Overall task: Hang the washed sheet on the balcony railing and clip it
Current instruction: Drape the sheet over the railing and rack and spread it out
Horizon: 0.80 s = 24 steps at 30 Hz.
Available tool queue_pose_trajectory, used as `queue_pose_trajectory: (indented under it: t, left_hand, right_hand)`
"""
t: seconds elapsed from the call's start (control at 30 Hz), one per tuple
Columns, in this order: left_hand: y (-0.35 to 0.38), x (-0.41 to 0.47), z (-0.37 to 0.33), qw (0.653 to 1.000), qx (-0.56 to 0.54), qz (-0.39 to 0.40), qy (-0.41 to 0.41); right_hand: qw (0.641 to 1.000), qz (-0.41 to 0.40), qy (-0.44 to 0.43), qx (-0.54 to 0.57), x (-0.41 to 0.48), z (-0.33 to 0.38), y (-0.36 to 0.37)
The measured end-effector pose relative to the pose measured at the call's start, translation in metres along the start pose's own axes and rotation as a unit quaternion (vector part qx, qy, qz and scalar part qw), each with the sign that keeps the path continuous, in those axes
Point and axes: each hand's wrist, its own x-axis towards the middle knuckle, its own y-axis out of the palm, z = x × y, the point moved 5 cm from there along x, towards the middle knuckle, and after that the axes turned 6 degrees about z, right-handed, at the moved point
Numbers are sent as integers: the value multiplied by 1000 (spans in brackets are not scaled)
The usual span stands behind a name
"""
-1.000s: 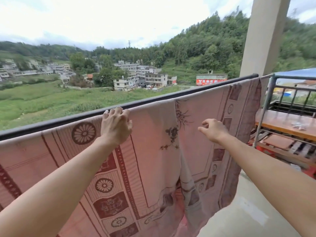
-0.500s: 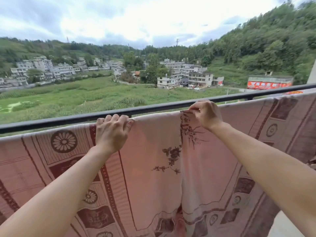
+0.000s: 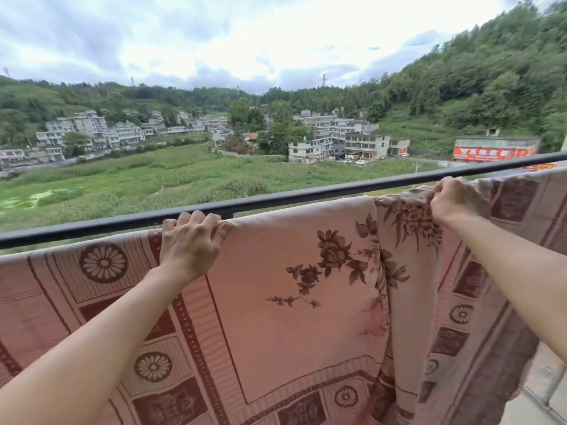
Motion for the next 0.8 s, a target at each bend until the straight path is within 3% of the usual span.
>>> queue_pose_trajectory:
  t: [0.1, 0.17, 0.3, 0.43, 0.67, 0.8]
  left_hand:
    - [-6, 9, -22, 998, -54, 3, 30]
    - [-8, 17, -41, 995, -82, 19, 48]
    - [2, 22, -59, 997, -26, 56, 42]
    - [4, 20, -56, 999, -5, 28, 44]
    - [4, 16, -56, 999, -1, 15, 48]
    - [4, 13, -53, 999, -2, 19, 49]
  right_hand:
    - [983, 57, -165, 54, -20, 55, 15]
    - [960, 93, -230, 130, -36, 84, 28]
    - [955, 45, -191, 224, -30, 68, 31]
    - [966, 15, -193, 173, -14, 60, 26]
    - [968, 51, -219, 115, 8, 26, 40]
    - [980, 85, -164, 71, 42, -20, 47]
